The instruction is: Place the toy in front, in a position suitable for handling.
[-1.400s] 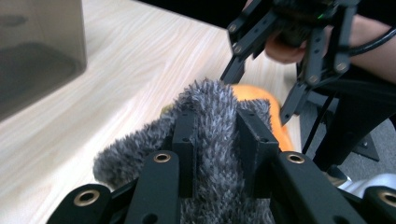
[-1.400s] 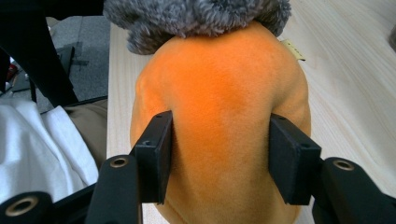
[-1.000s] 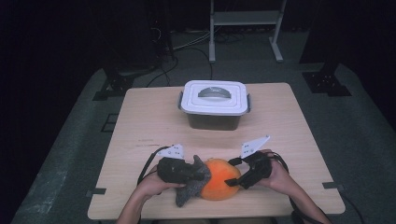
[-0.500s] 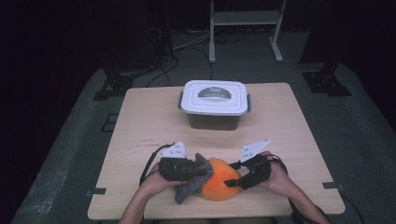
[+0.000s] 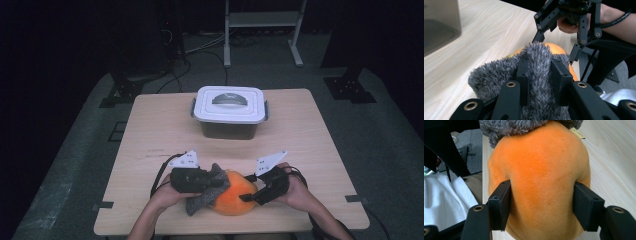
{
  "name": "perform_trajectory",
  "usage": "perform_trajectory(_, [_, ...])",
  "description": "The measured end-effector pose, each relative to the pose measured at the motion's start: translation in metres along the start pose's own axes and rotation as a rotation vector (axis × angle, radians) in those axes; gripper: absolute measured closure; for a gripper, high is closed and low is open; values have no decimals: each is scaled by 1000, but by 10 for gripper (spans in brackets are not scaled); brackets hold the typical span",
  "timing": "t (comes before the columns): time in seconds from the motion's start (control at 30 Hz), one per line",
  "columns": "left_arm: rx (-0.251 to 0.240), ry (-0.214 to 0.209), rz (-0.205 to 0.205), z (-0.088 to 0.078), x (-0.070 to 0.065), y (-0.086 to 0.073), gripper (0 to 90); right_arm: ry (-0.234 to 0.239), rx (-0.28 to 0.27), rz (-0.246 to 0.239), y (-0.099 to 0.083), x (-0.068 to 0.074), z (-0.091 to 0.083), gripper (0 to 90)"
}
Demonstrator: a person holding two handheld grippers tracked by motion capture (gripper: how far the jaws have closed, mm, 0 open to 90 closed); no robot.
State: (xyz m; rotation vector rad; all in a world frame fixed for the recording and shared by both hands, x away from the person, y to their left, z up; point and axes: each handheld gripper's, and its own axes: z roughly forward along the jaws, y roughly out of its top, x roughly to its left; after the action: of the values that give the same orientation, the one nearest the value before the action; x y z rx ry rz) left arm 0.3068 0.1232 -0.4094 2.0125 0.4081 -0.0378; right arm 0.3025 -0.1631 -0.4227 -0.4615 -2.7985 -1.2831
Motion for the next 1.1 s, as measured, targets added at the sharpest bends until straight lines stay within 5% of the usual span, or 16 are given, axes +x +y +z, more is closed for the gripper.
perform_trajectory(0.1, [5, -35, -34, -1, 5, -7, 709, 9, -4, 9, 0, -1, 0, 343])
perform_trajectory(0.5, [42, -62, -13, -5, 5, -11, 709, 73, -32, 108, -2, -19, -5, 193])
perform_trajectory(0.6, [39, -53, -10, -4, 5, -9, 709, 105, -21, 161, -3, -23, 0, 191])
perform_trajectory(0.67, [28, -34, -4, -3, 4, -5, 709, 126, -23, 202, -6, -25, 3, 305])
perform_trajectory(0.77, [-7, 23, 33, -5, -1, 2, 712, 53, -16, 127, 0, -18, -4, 482])
perform_trajectory(0.93, [-87, 74, 78, -7, -11, 17, 714, -75, -60, -22, 12, 1, -7, 492])
perform_trajectory(1.0, [-67, 79, 88, -5, -11, 17, 714, -86, -51, -60, 14, 5, -5, 491])
perform_trajectory(1.1, [-27, 94, 83, -4, -6, 10, 714, -86, -39, -50, 11, 4, -4, 492])
